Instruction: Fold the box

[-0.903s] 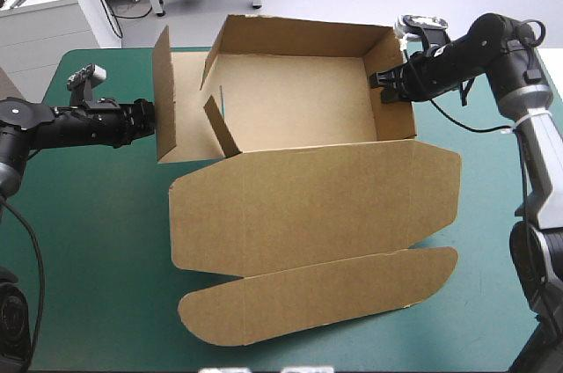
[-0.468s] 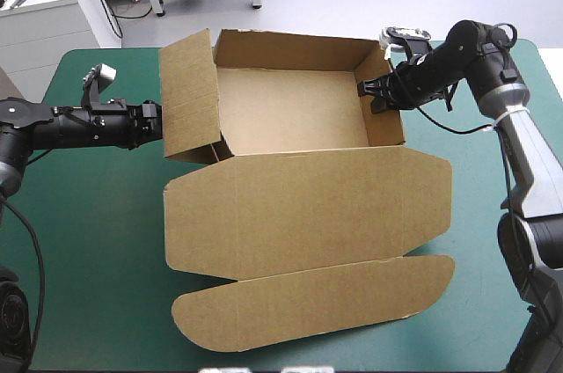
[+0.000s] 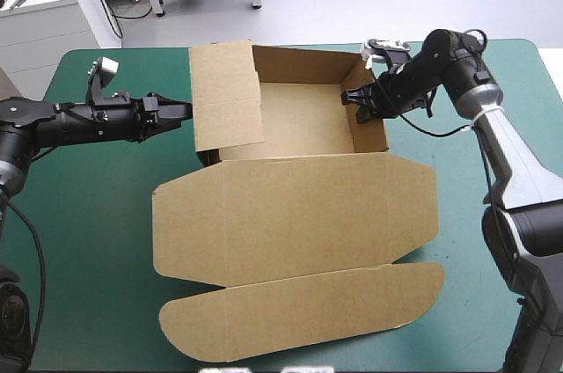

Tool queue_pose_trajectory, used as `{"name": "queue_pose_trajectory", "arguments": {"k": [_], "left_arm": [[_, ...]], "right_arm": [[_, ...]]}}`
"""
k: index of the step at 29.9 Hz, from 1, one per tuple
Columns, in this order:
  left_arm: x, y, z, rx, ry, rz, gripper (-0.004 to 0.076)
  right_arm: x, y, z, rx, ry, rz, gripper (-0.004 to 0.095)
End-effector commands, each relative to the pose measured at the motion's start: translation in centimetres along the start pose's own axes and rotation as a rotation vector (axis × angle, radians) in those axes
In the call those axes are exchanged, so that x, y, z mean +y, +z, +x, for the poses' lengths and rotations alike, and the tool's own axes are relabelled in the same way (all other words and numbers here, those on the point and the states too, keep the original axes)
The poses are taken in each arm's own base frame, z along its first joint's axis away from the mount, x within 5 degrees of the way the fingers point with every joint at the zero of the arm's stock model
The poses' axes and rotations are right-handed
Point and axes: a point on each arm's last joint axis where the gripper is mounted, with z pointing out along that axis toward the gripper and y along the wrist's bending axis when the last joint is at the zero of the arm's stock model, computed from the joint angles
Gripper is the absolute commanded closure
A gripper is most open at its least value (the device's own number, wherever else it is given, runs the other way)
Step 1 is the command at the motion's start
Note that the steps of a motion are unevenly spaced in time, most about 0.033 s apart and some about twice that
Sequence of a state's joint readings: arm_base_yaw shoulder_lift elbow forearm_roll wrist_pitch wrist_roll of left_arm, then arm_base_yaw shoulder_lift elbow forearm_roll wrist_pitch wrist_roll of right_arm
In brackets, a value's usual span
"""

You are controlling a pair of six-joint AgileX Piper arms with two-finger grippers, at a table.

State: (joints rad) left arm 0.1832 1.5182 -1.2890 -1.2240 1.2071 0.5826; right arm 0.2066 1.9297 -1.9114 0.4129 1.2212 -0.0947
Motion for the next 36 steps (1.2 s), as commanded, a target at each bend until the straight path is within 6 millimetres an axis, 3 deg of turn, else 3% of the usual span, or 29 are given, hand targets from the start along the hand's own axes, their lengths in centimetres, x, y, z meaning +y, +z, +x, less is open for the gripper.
{"name": "queue_pose_trajectory", "arguments": {"k": [1, 9, 23, 30, 36], "left_arm": [[-3.5, -0.2, 0.3, 0.020, 0.056, 0.134, 0.0267], [-3.8, 0.4, 0.6, 0.045, 0.067, 0.140, 0.0267], [-1.4, 0.5, 1.6, 0.166, 0.128, -0.135, 0.0267], [-1.2, 1.7, 1.8, 0.167, 0.148, -0.246, 0.0272], [-1.4, 2.6, 2.1, 0.166, 0.142, -0.311, 0.0323]], "right_arm": [[2.5, -1.5, -0.6, -0.094, -0.017, -0.063, 0.0926], [4.3, 1.7, -0.6, -0.069, -0.047, -0.067, 0.0926], [7.1, 2.5, -0.4, -0.106, -0.051, -0.052, 0.0917], [9.6, 2.3, -0.1, -0.119, -0.100, -0.007, 0.0917], [10.0, 1.9, 0.1, -0.099, -0.102, 0.027, 0.0916]]}}
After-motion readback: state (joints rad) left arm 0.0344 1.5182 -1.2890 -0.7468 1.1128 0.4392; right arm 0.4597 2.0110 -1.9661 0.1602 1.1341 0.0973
